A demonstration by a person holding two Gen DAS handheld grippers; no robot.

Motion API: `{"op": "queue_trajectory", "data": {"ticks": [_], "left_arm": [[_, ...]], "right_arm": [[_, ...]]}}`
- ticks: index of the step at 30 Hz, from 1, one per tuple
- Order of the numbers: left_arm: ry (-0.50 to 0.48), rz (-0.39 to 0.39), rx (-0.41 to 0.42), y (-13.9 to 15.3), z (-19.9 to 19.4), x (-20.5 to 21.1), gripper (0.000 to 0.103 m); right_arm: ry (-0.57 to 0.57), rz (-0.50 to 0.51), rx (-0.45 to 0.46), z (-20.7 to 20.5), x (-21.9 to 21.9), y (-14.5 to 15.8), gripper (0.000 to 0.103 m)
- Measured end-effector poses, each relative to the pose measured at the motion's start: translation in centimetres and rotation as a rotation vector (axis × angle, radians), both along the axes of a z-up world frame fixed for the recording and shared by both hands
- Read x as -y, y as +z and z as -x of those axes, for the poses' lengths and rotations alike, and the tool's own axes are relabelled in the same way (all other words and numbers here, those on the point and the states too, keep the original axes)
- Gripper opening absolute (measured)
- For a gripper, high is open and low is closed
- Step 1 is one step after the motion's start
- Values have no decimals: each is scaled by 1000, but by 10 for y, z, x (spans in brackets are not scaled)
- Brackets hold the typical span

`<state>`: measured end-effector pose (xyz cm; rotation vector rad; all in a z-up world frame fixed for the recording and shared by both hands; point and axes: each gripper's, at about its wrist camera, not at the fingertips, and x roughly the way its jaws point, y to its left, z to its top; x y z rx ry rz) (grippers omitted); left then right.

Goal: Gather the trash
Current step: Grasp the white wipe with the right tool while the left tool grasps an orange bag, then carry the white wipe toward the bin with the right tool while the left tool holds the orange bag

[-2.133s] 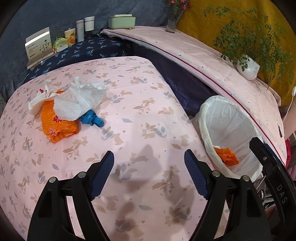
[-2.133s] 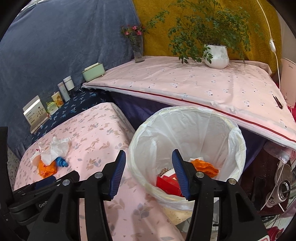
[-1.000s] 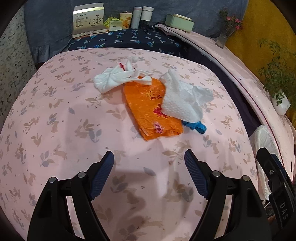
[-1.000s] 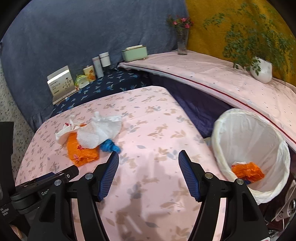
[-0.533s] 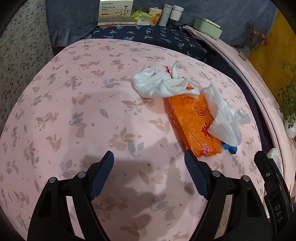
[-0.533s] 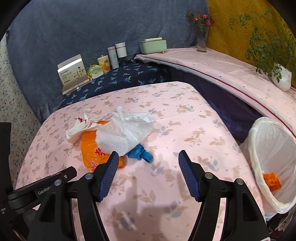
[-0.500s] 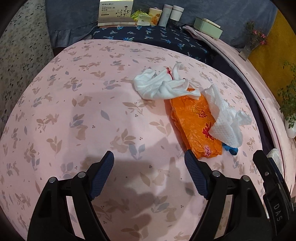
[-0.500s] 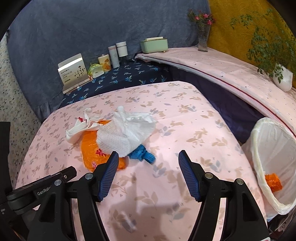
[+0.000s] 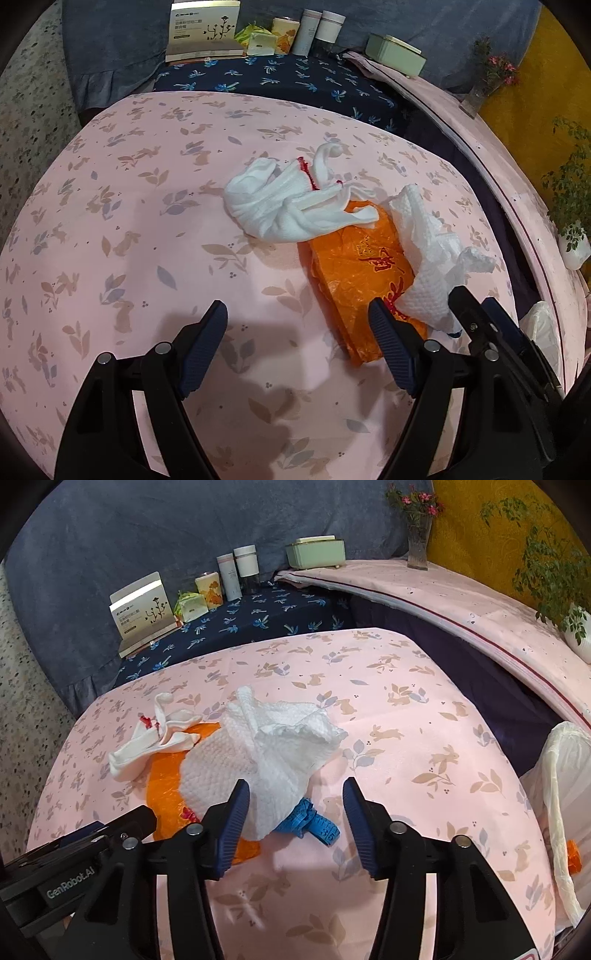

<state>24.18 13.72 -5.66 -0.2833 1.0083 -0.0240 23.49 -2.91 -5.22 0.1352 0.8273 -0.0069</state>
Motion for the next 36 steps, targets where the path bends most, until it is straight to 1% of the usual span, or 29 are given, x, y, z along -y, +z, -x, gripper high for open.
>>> {"op": "queue_trajectory", "data": {"ticks": [1, 2, 3, 4, 7, 13, 15, 16, 17, 18, 20, 23, 29, 36], "left_arm": [[-6, -1, -1, -1, -2, 3, 76], [-12, -2, -1, -2, -4, 6, 78], [-16, -4, -1, -3, -5, 8, 79], [-22, -4, 0, -4, -6, 11, 80], [-45, 2, -7, -7, -11, 21, 81], [-84, 11, -5, -12, -20, 40, 80], [-94, 7, 1, -13, -20, 45, 73], [-109, 12, -1, -14, -20, 49, 63], [-117, 13, -3, -14, -20, 52, 58], [-121, 8, -1, -14, -19, 55, 55], [-134, 0, 4, -15, -16, 60, 38], [-150, 4, 6, -13, -10, 66, 29], [-176, -12, 31, 0, 7, 79, 22], [-203, -17, 73, 23, 32, 97, 20]], "right_arm": [[1, 1, -4, -2, 1, -1, 38], [6, -3, -11, -5, 1, -4, 34], [10, -9, -15, -6, 2, -5, 24], [13, -11, -16, -8, 3, -6, 17], [10, -16, -5, -7, 7, -5, 6], [-36, -17, 27, 1, 27, 3, 4], [-52, -16, 32, 6, 34, 5, 4], [-59, -17, 33, 8, 38, 5, 4], [-67, -19, 33, 11, 42, 6, 4], [-75, -23, 32, 14, 45, 5, 4], [-87, -29, 30, 19, 51, 4, 4], [-104, -36, 31, 27, 59, 4, 4], [-126, -43, 64, 45, 72, 16, 4], [-154, -41, 127, 69, 89, 43, 4]]}}
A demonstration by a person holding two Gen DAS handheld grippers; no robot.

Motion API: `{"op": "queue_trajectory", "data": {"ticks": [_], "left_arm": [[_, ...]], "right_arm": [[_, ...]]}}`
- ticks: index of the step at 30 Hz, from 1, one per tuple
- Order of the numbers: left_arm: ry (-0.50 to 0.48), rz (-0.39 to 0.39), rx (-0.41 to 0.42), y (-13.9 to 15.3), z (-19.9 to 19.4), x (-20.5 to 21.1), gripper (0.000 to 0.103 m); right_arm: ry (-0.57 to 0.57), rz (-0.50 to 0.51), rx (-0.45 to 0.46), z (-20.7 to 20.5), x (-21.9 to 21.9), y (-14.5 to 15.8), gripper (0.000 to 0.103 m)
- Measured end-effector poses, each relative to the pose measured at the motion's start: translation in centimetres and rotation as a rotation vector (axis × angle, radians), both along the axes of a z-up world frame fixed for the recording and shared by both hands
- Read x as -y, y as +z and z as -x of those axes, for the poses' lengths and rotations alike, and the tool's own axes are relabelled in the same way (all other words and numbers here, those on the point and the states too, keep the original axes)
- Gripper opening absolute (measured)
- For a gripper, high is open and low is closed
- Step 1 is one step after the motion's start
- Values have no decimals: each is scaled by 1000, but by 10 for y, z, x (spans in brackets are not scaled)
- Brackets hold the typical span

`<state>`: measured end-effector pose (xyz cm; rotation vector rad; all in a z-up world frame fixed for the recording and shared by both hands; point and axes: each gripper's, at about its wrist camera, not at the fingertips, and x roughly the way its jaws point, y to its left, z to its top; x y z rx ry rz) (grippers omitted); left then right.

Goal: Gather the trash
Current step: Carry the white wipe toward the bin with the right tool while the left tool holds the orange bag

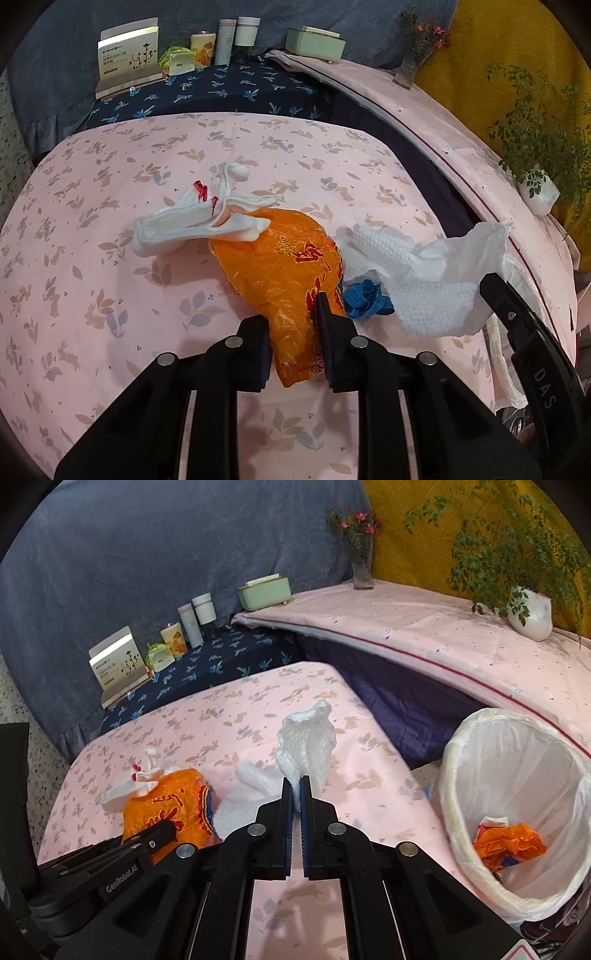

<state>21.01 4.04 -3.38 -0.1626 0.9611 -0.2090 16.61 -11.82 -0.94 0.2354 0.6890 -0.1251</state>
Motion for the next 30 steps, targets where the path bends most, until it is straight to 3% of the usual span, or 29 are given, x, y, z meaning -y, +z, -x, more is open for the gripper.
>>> {"op": "queue_trajectory", "data": {"ticks": [13, 30], "left_arm": [[-87, 4, 116, 59, 41, 49, 20], [-277, -26, 159, 78, 75, 148, 20]], "right_arm": [[-76, -10, 131, 53, 51, 56, 4], [-232, -8, 175, 101, 136, 71, 4]]}}
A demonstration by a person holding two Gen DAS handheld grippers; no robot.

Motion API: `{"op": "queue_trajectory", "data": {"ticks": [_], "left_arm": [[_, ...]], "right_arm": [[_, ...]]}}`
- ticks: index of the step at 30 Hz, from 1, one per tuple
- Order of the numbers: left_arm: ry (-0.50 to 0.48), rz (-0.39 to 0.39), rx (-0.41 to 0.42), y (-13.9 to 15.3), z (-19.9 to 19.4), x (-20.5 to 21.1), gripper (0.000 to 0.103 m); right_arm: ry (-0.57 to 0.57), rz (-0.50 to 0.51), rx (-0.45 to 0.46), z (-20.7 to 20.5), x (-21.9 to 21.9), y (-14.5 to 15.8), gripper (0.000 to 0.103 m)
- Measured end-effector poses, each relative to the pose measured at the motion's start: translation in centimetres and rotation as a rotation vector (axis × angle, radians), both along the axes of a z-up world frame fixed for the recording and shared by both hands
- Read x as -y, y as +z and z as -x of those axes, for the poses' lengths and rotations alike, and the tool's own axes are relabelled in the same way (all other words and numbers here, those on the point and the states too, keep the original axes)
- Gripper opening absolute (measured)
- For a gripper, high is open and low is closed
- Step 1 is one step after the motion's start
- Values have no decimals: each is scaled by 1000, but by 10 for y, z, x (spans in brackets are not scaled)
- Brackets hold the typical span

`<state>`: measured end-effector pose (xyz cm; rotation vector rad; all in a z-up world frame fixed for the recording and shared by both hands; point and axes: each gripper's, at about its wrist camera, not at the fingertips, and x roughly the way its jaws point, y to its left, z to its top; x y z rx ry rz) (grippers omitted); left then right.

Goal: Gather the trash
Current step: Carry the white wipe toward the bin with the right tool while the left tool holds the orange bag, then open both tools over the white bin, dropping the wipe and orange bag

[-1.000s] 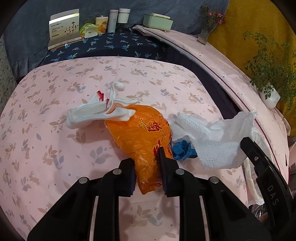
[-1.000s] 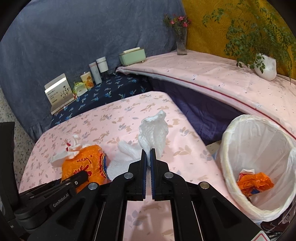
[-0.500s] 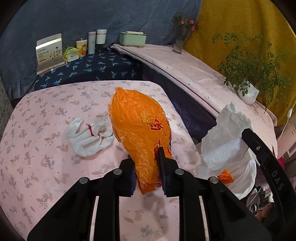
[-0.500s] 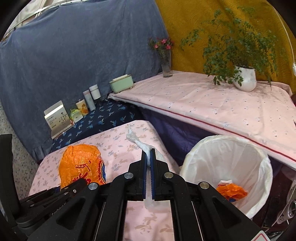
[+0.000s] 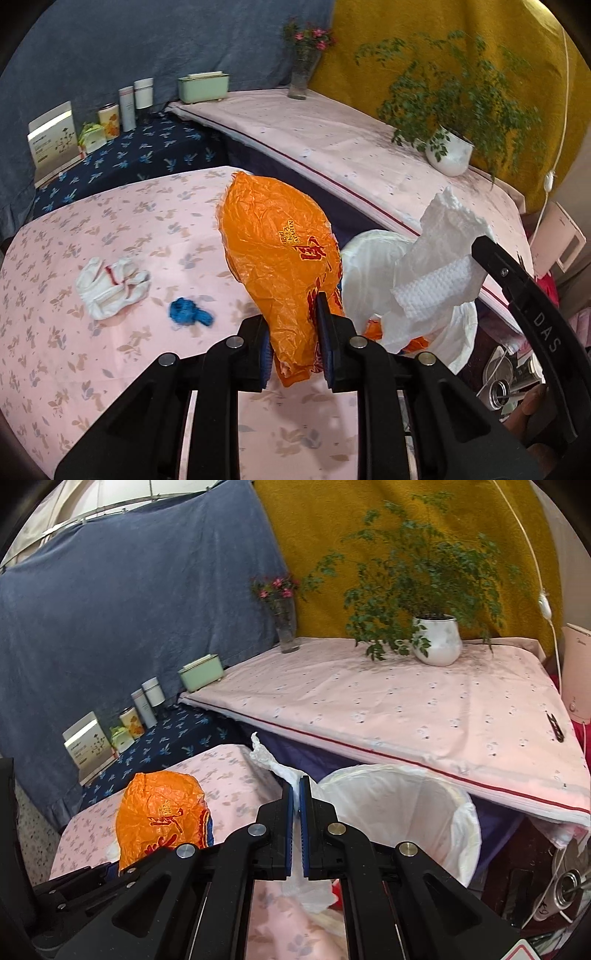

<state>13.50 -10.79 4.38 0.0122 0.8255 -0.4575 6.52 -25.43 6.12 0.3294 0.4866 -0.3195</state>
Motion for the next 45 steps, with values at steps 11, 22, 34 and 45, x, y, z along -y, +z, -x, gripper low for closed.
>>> {"op": "queue_trajectory", "data": {"ticks": [11, 22, 34, 45], "left_arm": [[-113, -19, -31, -10, 8, 57, 22], [-88, -35, -35, -13, 3, 70, 56], [-61, -46, -43, -17, 1, 57, 56], [-28, -40, -45, -19, 0, 38, 56]], "right_arm": [[-75, -9, -31, 12, 44, -9, 7], [-116, -17, -23, 18, 58, -14, 47], [-95, -13, -42, 20, 45, -22, 57], [-70, 2, -57, 17, 28, -24, 60]]}}
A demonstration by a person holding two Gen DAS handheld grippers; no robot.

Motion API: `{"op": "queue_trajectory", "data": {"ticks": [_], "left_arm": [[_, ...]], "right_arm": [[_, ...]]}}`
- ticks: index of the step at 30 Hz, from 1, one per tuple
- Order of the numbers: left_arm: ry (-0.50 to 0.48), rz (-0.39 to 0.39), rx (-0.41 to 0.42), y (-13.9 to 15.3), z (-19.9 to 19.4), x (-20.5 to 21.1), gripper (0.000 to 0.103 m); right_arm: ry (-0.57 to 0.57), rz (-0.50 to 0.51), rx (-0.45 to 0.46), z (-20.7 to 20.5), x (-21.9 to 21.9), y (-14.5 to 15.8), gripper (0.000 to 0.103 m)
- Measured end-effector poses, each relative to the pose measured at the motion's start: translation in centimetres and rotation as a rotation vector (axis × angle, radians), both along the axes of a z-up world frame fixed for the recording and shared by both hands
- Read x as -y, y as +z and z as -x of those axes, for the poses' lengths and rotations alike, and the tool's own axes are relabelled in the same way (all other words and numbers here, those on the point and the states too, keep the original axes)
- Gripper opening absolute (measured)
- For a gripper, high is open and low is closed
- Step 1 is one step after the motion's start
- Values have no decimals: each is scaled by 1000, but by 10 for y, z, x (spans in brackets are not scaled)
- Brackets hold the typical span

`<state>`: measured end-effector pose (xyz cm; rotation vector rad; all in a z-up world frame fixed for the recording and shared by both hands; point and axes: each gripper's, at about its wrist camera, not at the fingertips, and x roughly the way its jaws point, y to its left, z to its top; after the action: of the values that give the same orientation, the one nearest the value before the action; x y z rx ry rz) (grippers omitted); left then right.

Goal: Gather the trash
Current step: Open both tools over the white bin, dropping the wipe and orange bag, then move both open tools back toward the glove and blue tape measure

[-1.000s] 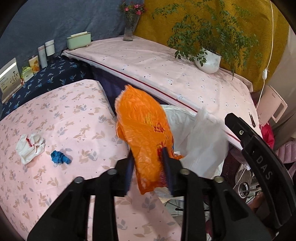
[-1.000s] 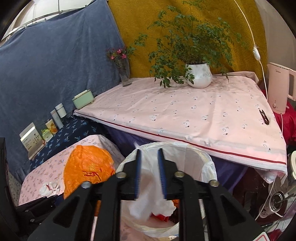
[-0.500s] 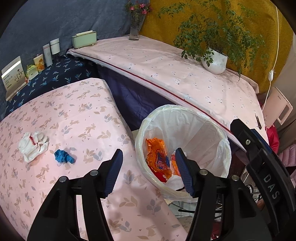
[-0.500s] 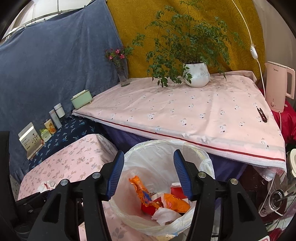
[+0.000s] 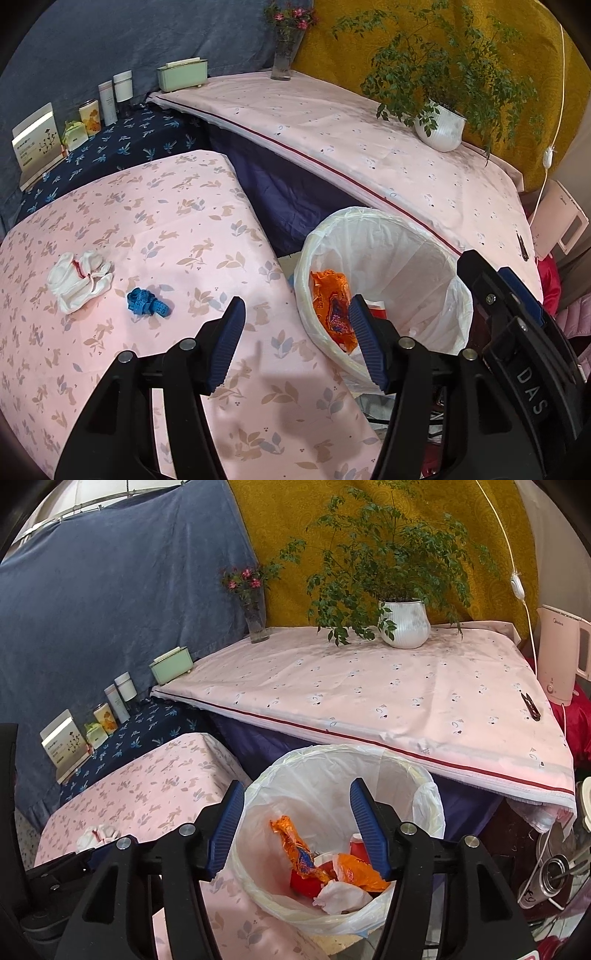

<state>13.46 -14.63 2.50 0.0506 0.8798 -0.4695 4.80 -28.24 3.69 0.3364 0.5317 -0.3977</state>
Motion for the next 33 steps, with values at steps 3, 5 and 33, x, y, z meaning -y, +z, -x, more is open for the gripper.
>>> {"op": "queue_trajectory", "data": {"ticks": [3, 5, 33], "left_arm": [[12, 1, 1, 0, -1, -6, 56], [20, 4, 0, 1, -2, -10, 56], [167, -19, -12, -22, -20, -98, 69]], "right_arm": [[2, 3, -2, 0, -3, 0, 61], [4, 5, -5, 0, -5, 0, 61], [131, 43, -98, -25, -77, -23, 67]]}}
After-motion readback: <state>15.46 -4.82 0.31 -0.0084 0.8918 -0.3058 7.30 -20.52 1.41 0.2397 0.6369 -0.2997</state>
